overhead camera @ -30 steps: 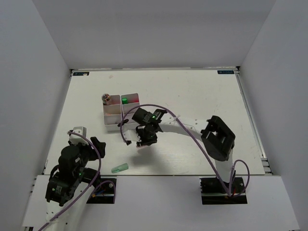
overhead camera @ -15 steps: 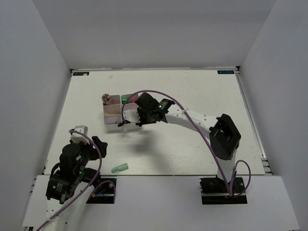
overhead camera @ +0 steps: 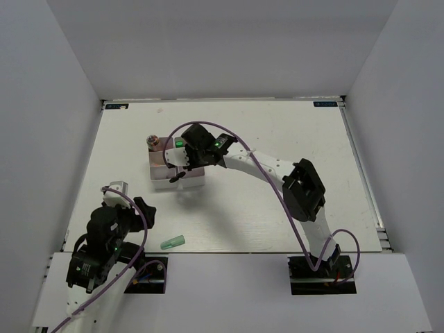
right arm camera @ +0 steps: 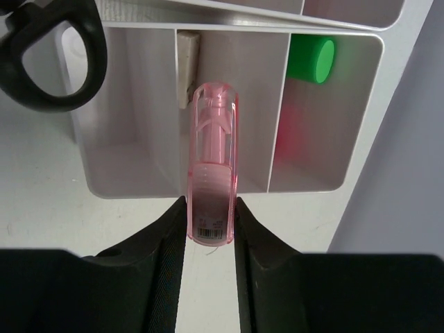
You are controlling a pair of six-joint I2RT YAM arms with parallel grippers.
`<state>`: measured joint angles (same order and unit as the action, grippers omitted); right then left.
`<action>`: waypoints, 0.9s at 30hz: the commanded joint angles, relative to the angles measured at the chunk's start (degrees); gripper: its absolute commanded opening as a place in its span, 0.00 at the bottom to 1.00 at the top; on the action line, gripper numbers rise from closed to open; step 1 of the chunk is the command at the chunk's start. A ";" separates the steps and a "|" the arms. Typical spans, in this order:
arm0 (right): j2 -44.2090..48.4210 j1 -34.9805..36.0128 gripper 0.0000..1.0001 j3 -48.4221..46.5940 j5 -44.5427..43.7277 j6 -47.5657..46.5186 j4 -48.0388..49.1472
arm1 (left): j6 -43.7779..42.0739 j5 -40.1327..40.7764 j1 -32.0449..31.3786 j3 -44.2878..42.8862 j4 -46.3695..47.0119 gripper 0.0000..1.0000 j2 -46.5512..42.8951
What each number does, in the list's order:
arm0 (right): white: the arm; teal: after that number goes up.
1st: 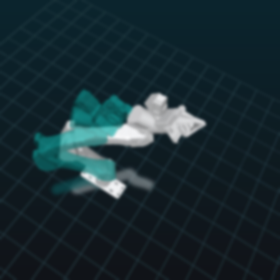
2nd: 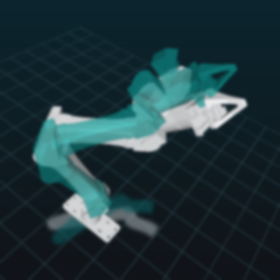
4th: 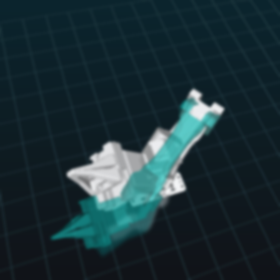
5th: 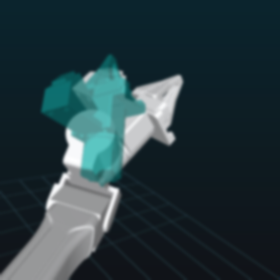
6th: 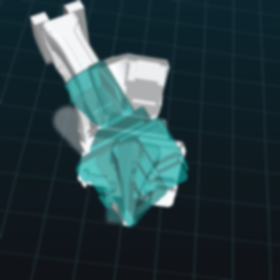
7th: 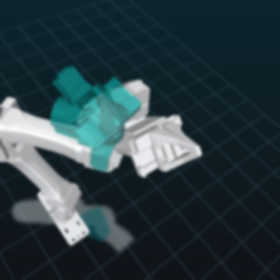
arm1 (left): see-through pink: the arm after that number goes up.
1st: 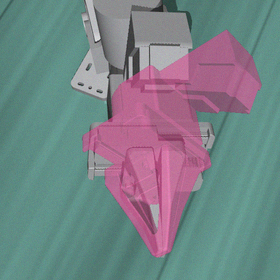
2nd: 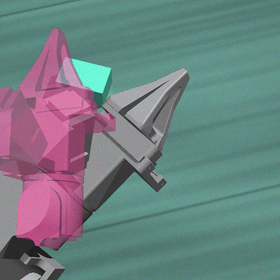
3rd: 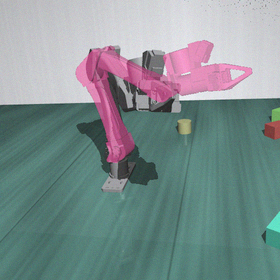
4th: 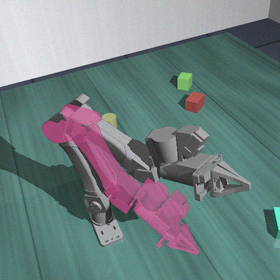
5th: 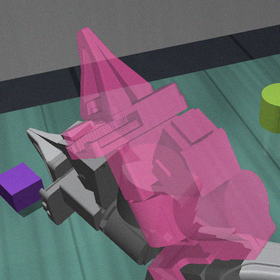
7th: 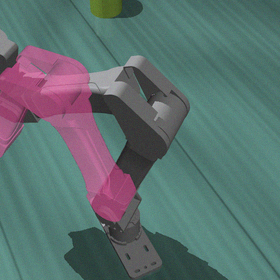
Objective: Sort the stationery into containers
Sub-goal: Grab a piece of stationery with the right arm, then place the stationery into the container
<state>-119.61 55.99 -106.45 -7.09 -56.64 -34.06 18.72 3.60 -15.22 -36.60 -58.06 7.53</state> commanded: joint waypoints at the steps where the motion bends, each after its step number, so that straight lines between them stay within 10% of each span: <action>1: 0.52 0.26 0.00 -1.22 1.73 -1.63 -1.62 | 0.00 -0.70 -0.16 -0.49 -0.38 0.82 0.29; 27: -4.66 0.79 0.00 -6.13 8.24 -5.67 -9.09 | 0.35 -1.49 -0.07 -0.49 -0.30 0.82 0.65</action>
<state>-123.76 56.42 -109.73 -0.08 -59.37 -40.93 18.79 2.87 -15.22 -36.58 -58.28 7.57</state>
